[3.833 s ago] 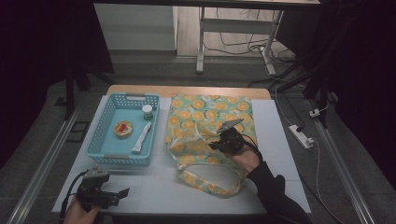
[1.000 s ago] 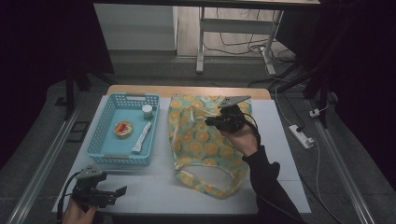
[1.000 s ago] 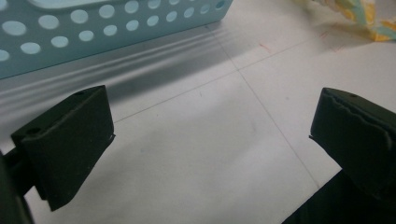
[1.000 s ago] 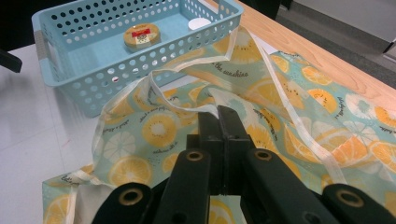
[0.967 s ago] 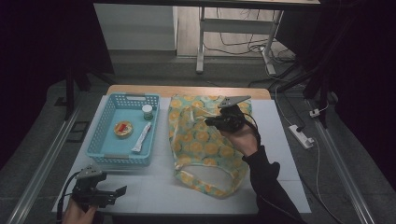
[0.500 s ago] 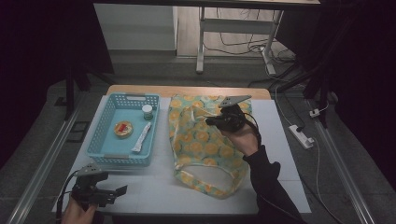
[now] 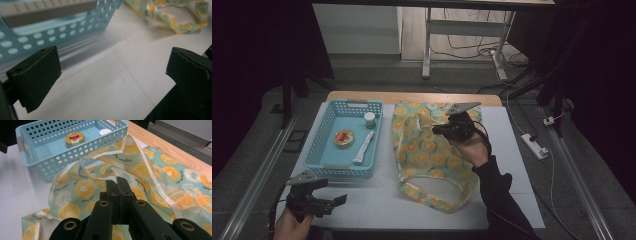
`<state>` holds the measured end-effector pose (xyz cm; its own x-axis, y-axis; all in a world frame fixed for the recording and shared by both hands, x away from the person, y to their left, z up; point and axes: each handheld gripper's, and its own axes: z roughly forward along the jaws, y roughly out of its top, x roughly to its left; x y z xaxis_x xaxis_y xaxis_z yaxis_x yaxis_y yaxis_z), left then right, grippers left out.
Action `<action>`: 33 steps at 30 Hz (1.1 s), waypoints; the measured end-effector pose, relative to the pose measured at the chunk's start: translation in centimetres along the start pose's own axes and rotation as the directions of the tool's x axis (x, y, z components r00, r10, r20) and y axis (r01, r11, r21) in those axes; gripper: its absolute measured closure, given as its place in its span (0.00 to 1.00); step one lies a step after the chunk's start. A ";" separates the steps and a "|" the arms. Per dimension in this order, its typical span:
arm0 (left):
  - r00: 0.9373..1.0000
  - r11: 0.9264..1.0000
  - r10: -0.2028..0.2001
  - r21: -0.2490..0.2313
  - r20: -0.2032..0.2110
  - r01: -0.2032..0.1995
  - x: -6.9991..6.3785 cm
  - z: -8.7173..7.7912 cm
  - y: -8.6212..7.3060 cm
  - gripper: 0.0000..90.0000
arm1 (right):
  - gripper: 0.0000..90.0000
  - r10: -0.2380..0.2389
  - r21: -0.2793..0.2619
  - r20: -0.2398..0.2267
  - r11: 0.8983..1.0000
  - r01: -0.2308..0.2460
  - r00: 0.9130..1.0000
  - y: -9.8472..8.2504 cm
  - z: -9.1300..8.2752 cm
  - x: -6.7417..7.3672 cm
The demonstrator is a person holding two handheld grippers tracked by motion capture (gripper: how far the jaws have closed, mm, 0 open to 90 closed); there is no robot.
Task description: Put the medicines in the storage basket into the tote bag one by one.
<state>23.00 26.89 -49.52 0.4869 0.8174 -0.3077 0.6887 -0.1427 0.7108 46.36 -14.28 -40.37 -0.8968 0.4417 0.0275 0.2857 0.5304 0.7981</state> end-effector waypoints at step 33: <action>0.999 0.998 0.049 -0.030 0.002 -0.049 2.3 0.9 6.3 0.02 | 1.00 0.004 -0.007 -0.007 1.000 -0.004 1.000 0.0 0.0 0.0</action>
<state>28.91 27.38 -46.32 0.5210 0.8085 -0.2737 0.6475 -0.1655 0.7439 46.36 -14.27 -40.33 -0.8980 0.4386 0.0345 0.2868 0.5240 0.8019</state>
